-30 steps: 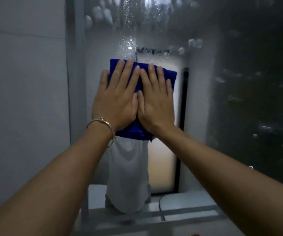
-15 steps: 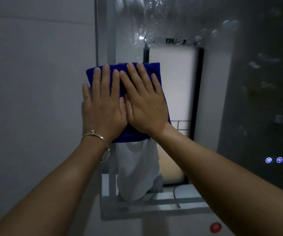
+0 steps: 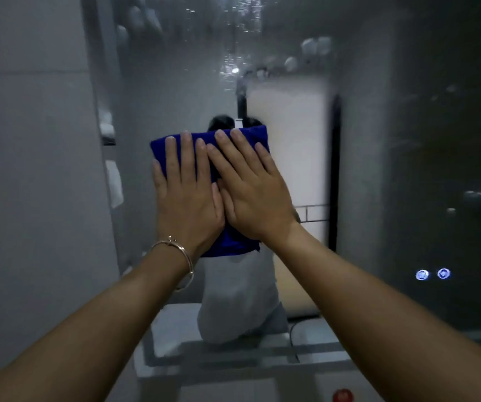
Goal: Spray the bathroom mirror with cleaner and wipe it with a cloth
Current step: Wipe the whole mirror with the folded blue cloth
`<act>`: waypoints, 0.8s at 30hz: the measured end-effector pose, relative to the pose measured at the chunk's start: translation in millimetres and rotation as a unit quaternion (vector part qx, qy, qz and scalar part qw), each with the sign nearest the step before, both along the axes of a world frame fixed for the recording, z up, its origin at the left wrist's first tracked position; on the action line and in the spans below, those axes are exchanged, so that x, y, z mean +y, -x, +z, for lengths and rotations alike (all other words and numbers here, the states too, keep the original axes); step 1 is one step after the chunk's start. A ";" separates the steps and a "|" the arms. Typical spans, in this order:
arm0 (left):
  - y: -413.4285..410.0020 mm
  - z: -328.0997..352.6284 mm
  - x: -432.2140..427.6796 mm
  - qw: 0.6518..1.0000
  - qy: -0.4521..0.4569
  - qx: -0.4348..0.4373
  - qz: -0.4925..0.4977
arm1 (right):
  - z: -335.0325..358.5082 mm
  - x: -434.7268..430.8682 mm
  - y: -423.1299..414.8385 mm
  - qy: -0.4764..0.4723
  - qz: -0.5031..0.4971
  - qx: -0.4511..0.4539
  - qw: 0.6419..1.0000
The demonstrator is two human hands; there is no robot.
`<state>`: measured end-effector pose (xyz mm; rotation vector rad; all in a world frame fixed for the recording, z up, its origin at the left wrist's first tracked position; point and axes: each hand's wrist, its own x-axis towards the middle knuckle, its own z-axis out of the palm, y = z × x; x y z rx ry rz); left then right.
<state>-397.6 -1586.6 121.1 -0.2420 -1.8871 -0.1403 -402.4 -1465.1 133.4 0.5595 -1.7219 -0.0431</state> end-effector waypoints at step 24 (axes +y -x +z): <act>-2.1 26.5 248.5 0.995 0.056 0.082 0.002 | 17.2 244.7 -12.7 0.075 -0.013 0.013 0.997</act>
